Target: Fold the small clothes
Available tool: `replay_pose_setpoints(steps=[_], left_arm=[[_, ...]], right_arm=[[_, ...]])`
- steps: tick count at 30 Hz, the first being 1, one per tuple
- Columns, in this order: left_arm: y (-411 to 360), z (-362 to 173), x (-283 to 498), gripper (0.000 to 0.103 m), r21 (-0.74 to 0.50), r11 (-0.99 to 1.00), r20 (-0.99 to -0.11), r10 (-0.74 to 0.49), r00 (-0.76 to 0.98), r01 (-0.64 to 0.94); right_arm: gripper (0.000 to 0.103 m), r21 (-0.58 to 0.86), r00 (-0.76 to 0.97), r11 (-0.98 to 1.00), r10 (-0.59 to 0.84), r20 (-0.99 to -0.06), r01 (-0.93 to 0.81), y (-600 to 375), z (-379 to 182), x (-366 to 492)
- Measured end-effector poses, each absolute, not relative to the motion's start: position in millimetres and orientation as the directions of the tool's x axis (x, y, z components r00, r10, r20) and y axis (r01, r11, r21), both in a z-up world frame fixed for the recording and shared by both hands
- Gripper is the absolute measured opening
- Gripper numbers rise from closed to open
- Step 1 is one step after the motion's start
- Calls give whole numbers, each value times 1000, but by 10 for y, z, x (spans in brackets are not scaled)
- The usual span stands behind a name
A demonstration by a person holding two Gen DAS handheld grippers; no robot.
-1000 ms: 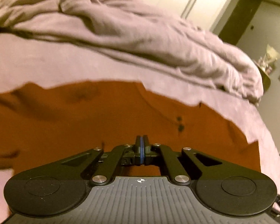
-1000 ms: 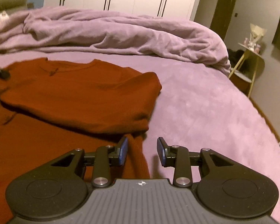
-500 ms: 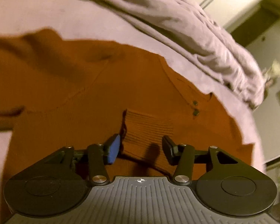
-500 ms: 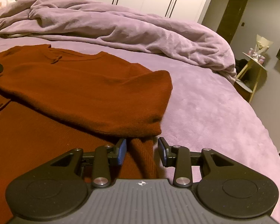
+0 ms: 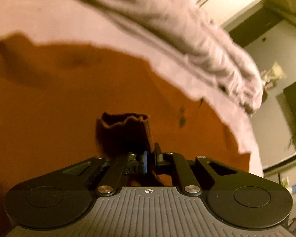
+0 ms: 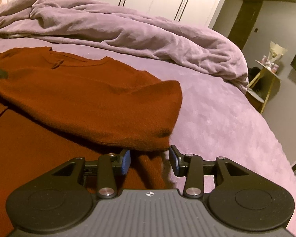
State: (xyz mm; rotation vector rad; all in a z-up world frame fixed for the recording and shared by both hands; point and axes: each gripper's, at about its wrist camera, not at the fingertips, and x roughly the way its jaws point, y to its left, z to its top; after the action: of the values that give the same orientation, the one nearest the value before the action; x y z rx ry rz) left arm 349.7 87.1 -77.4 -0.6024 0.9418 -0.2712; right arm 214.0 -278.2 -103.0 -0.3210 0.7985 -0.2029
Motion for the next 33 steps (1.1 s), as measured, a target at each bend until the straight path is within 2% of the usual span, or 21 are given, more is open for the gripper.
replay_pose_setpoints(steps=[7, 13, 15, 17, 18, 22, 26, 29, 33], left_arm=[[1155, -318, 3391, 8, -499, 866, -601, -320, 733, -31], [1243, -568, 3363, 8, -447, 891, -671, -276, 688, -78], [1238, -656, 3347, 8, -436, 896, -684, -266, 680, -88], [1246, -728, 3354, 8, -426, 899, -696, -257, 670, -99], [1299, -745, 3316, 8, -420, 902, -701, -251, 668, -102], [1289, -767, 3272, 8, -400, 914, -686, -244, 685, -74], [1273, -841, 3271, 10, -362, 930, -717, -230, 659, -69], [1351, -846, 3252, 19, -325, 940, -732, -177, 658, -109], [1606, -787, 3225, 18, -338, 921, -738, -133, 661, -192]], right_arm=[[42, -345, 687, 937, -289, -667, 59, -2776, -1041, 2235], [43, -387, 702, 922, -291, -650, 23, -2649, -1082, 2347], [41, -399, 703, 917, -292, -649, 13, -2610, -1095, 2383], [23, -404, 694, 915, -289, -659, -4, -2597, -1136, 2423], [20, -397, 683, 918, -282, -674, -13, -2601, -1163, 2441], [17, -417, 695, 909, -300, -653, 1, -2600, -1149, 2406], [17, -481, 692, 876, -345, -634, -3, -2560, -1242, 2379], [17, -519, 691, 854, -356, -629, -33, -2515, -1285, 2372], [18, -446, 702, 893, -283, -653, -55, -2557, -1150, 2280]])
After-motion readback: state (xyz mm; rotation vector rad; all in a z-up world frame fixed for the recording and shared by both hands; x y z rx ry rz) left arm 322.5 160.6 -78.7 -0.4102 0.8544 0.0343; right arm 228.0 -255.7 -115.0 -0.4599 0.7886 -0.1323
